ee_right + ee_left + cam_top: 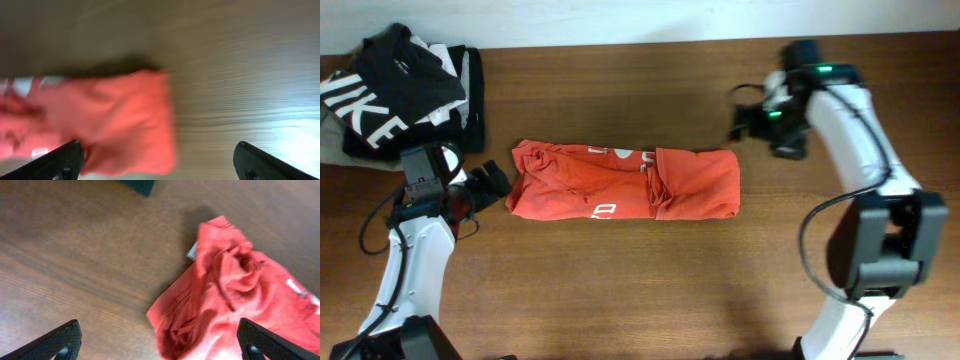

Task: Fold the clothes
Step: 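Fold the strip's right end leftward with the right gripper and release, then grasp the strip's left end with the left gripper and fold it rightward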

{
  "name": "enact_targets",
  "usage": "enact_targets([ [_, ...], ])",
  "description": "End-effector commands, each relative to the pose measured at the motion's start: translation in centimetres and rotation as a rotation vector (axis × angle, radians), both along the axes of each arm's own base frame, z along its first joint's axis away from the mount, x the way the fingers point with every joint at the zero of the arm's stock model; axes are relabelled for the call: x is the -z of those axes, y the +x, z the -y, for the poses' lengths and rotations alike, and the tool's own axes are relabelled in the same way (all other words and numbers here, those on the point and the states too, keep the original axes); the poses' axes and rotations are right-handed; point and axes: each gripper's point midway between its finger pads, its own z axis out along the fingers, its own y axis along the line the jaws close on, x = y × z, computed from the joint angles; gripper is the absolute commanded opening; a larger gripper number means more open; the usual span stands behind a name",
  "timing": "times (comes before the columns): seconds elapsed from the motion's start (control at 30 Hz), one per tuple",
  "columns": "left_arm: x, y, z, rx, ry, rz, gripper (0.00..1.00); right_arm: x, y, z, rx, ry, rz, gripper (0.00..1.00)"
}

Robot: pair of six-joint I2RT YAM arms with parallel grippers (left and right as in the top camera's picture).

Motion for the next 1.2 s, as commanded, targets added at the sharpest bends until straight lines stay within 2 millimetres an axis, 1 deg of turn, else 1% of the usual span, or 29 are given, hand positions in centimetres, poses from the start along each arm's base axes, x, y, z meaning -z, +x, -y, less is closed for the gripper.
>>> enact_targets([
  [0.0, -0.7, 1.2, 0.4, 0.065, 0.004, 0.057, 0.99, -0.4, 0.2, 6.6, 0.158, -0.007, 0.012, 0.99],
  [0.03, -0.7, 1.5, 0.4, 0.073, 0.007, 0.07, 0.99, -0.4, 0.0, 8.3, 0.199, -0.007, 0.011, 0.99],
  [0.07, -0.9, 1.9, 0.8, 0.093, -0.013, 0.089, 0.99, -0.3, -0.3, 10.5, 0.247, -0.018, 0.009, 0.99],
  [0.1, -1.2, 2.4, 1.9, 0.158, -0.064, 0.117, 0.99, -0.3, -0.7, 12.3, 0.29, -0.026, 0.007, 0.99],
  [0.13, -1.5, 2.8, 2.9, 0.215, -0.105, 0.136, 0.99, -0.3, -1.1, 13.4, 0.317, -0.025, 0.005, 0.99],
  [0.2, -1.9, 3.4, 3.9, 0.279, -0.15, 0.137, 0.99, -0.2, -2.0, 15.4, 0.37, -0.022, -0.009, 0.99],
  [0.23, -1.9, 3.6, 3.9, 0.293, -0.152, 0.114, 0.99, -0.2, -2.7, 16.3, 0.397, -0.018, -0.025, 0.99],
  [0.3, -1.8, 3.8, 3.8, 0.331, -0.153, 0.046, 0.99, -0.1, -3.7, 17.5, 0.431, -0.012, -0.045, 0.99],
  [0.33, -1.7, 3.9, 3.8, 0.35, -0.155, 0.013, 0.99, -0.1, -3.8, 17.9, 0.442, -0.012, -0.045, 0.99],
  [0.47, -0.9, 4.6, 3.5, 0.364, -0.158, -0.01, 0.99, -0.1, -4.0, 18.3, 0.453, -0.011, -0.044, 0.99],
  [0.6, 0.8, 5.6, 3.8, 0.38, -0.192, -0.004, 0.99, -0.1, -4.0, 18.3, 0.452, -0.012, -0.044, 0.99],
  [0.7, 2.7, 6.5, 4.4, 0.406, -0.272, 0.008, 0.99, -0.1, -4.0, 18.3, 0.453, -0.012, -0.044, 0.99],
  [0.73, 3.6, 6.8, 4.2, 0.401, -0.286, 0.001, 0.99, -0.1, -4.0, 18.3, 0.453, -0.012, -0.044, 0.99],
  [0.8, 5.4, 7.2, 3.1, 0.377, -0.295, -0.012, 0.99, -0.1, -4.0, 18.3, 0.452, -0.012, -0.044, 0.99],
  [0.87, 6.6, 7.1, 2.7, 0.365, -0.327, -0.03, 0.99, -0.1, -4.0, 18.3, 0.452, -0.012, -0.044, 0.99],
  [1.0, 7.8, 6.4, 4.5, 0.412, -0.445, -0.041, 0.99, -0.1, -4.0, 18.3, 0.452, -0.012, -0.044, 0.99],
  [1.07, 8.1, 5.6, 5.8, 0.454, -0.489, -0.06, 0.99, -0.1, -4.0, 18.3, 0.452, -0.012, -0.044, 0.99],
  [1.17, 9.7, 4.7, 7.2, 0.47, -0.522, -0.123, 0.99, -0.1, -4.0, 18.3, 0.452, -0.012, -0.044, 0.99],
])
